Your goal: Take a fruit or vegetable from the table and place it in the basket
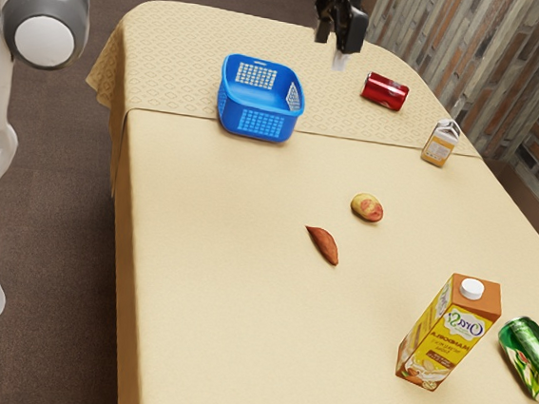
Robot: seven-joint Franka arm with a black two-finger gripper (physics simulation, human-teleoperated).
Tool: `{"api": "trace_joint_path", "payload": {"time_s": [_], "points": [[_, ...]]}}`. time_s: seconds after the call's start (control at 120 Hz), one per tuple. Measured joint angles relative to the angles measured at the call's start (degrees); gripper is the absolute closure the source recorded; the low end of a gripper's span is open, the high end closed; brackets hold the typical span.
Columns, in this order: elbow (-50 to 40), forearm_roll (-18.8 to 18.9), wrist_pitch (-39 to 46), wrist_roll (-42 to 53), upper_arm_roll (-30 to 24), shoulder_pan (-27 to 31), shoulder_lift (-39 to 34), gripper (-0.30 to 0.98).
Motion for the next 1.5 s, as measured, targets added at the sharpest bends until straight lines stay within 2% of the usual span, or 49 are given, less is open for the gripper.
{"api": "trace_joint_path", "payload": {"time_s": [0.167, 0.483, 0.542, 0.658, 0.792, 0.908, 1.067, 1.133, 1.2, 1.367, 1.5], "points": [[-2.21, 0.01, -0.97, 0.12, -0.05, 1.73, 1.61, 0.00], [-2.75, 0.55, -3.04, 2.03, -1.51, 1.26, 4.07, 0.00], [-5.95, 0.31, 0.25, 4.10, -1.30, 2.02, 4.10, 0.00], [-15.89, -2.64, 10.95, 9.52, -1.27, 5.56, 4.11, 0.00], [-18.20, -3.75, 18.82, 14.58, -1.61, 5.65, 6.44, 0.00], [-12.97, -7.48, 23.17, 21.03, -1.72, 11.24, 13.43, 0.00], [-8.47, -11.06, 26.19, 29.82, -4.26, 12.81, 20.21, 0.00], [-5.90, -11.49, 26.85, 33.35, -7.60, 15.21, 22.85, 0.00], [1.38, -11.47, 25.82, 36.77, -9.10, 17.63, 27.90, 0.00], [9.10, -11.09, 23.30, 44.35, -9.72, 19.41, 34.61, 0.00], [10.77, -11.00, 23.36, 50.70, -9.86, 19.13, 36.95, 0.00]]}}
